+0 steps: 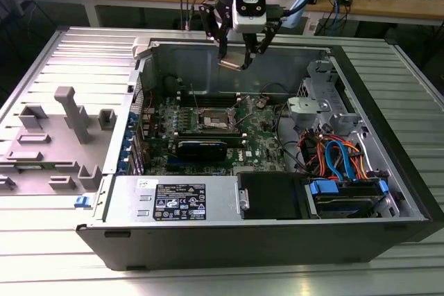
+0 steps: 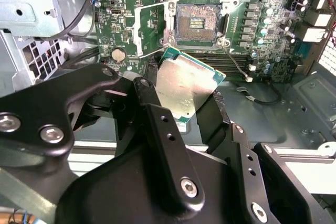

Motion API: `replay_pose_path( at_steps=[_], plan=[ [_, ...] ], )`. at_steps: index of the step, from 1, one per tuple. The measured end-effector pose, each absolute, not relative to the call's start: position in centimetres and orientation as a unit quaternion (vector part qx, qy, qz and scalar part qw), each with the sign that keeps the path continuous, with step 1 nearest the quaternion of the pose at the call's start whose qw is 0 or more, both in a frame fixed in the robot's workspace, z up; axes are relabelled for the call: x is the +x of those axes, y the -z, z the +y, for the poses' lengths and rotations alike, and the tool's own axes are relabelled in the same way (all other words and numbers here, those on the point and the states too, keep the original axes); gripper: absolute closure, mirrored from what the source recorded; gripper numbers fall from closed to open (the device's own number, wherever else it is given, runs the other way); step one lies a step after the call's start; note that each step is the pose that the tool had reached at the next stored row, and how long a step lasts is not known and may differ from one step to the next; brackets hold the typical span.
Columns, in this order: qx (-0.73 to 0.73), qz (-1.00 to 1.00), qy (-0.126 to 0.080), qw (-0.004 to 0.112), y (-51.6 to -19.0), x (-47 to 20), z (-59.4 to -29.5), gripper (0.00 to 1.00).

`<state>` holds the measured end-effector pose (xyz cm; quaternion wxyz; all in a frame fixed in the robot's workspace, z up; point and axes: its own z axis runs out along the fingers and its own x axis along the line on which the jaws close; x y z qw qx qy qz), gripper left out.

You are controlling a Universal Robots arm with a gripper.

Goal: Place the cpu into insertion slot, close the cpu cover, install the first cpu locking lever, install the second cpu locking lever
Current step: 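Place the cpu into insertion slot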

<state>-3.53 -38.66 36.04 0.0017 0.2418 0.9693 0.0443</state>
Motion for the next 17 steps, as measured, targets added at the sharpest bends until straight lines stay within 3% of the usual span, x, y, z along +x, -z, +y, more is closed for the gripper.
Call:
replay_pose_path(
  at_steps=[17],
  plan=[
    [0.252, 0.967, -0.044, 0.002, -36.02, -3.52, -39.04, 0.46]
  ],
)
